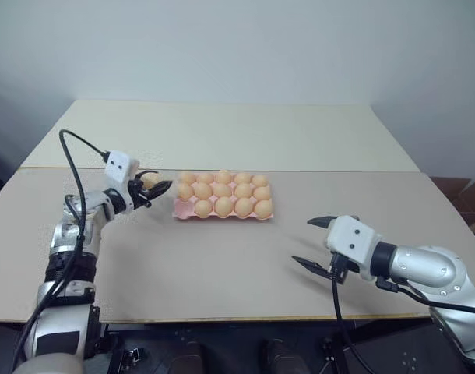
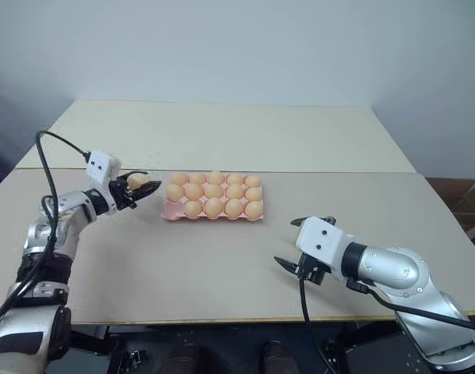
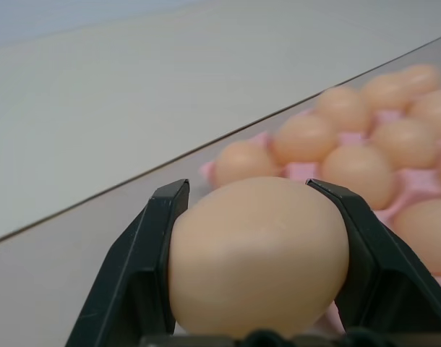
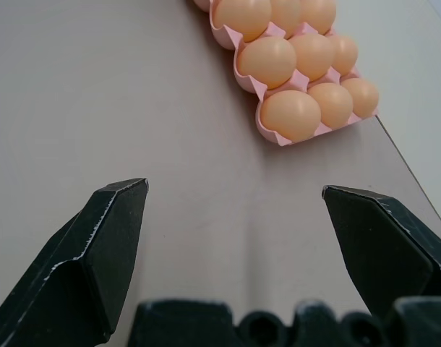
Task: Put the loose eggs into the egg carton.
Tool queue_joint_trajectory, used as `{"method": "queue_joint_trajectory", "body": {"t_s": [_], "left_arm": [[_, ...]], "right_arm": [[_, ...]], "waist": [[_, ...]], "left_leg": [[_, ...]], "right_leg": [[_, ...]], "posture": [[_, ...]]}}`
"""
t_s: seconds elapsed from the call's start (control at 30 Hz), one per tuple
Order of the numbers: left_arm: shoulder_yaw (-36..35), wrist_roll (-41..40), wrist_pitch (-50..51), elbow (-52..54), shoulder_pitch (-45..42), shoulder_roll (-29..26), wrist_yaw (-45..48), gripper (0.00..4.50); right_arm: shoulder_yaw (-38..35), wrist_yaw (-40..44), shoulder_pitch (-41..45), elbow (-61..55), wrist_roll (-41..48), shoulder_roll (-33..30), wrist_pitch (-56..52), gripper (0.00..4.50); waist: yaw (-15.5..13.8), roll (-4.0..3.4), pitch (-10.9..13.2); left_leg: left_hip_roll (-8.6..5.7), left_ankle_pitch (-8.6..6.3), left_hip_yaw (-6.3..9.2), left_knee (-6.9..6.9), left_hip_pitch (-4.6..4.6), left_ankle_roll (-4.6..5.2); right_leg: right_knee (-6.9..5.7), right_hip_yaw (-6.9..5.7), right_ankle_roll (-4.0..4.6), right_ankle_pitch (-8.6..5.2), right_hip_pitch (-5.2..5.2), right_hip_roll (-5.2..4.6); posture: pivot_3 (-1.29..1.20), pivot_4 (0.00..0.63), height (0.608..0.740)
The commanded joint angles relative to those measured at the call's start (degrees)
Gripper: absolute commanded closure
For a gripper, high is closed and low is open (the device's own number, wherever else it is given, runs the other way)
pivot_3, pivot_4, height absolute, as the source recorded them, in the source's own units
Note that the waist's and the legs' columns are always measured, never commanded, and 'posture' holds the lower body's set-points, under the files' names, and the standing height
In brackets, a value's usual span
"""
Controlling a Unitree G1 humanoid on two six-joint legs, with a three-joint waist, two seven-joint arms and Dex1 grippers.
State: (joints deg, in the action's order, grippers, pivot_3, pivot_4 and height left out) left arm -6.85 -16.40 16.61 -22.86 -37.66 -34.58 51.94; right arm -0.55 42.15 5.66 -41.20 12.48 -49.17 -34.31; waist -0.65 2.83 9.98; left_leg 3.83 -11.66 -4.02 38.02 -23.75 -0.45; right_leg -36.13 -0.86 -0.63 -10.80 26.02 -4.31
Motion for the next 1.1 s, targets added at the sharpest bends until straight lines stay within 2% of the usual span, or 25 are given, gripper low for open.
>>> {"method": "queue_joint_trajectory", "body": {"t_s": [0.03, 0.4, 0.6, 0.63, 0.87, 1.1], "left_arm": [[1.9, -0.4, 0.4, 2.4, 0.0, -0.2, 2.9, 2.13], [5.2, 0.7, 1.8, 0.8, -1.1, -0.4, 6.2, 2.13], [4.4, 0.9, 1.5, 0.6, -0.9, -0.2, 4.7, 0.22], [4.4, 0.9, 1.3, 0.9, -0.8, -0.5, 5.0, 0.03], [2.6, -1.5, 3.5, 6.9, 2.8, -3.9, 7.1, 0.03], [-3.7, -6.8, 8.0, 21.1, 14.1, -11.2, 9.7, 0.03]], "right_arm": [[-0.9, -1.2, -0.5, -2.2, -0.5, 0.1, -0.6, 0.0], [-1.1, -2.8, -2.7, -3.6, -1.3, 0.4, -0.8, 0.0], [-1.2, -2.7, -2.5, -3.3, -1.3, 0.3, -0.6, 0.0], [-1.2, -2.7, -2.4, -3.1, -1.3, 0.2, -0.5, 0.0], [-1.1, -1.9, -2.1, -2.4, -1.4, -0.3, 0.0, 0.0], [-2.3, -0.5, -2.5, -2.8, -1.0, -1.4, 0.2, 0.0]], "waist": [[0.0, 0.0, 0.0], [0.0, 0.0, 0.0], [0.0, 0.0, 0.0], [0.0, 0.0, 0.0], [0.4, 0.0, 0.0], [0.7, 0.0, 0.0]], "left_leg": [[0.0, 0.0, 0.0, 0.01, 0.01, 0.0], [0.0, 0.0, 0.01, 0.04, -0.01, 0.0], [0.0, 0.0, 0.02, 0.04, -0.02, 0.0], [0.0, 0.0, 0.02, 0.04, -0.02, 0.0], [0.01, 0.0, 0.02, 0.04, -0.02, 0.0], [0.03, 0.0, 0.03, 0.04, -0.01, 0.0]], "right_leg": [[0.0, 0.0, 0.0, 0.0, -0.01, 0.0], [0.01, 0.0, 0.0, 0.0, -0.01, 0.01], [0.03, 0.0, -0.01, 0.0, -0.01, 0.01], [0.03, 0.01, -0.01, 0.0, -0.01, 0.0], [0.04, 0.01, -0.01, -0.01, 0.0, 0.01], [0.03, 0.01, 0.0, -0.01, 0.01, 0.01]], "posture": [[0.0, 0.15, 0.74], [0.0, 0.15, 0.74], [0.0, 0.15, 0.74], [0.0, 0.15, 0.74], [0.0, 0.15, 0.74], [0.0, 0.15, 0.74]]}}
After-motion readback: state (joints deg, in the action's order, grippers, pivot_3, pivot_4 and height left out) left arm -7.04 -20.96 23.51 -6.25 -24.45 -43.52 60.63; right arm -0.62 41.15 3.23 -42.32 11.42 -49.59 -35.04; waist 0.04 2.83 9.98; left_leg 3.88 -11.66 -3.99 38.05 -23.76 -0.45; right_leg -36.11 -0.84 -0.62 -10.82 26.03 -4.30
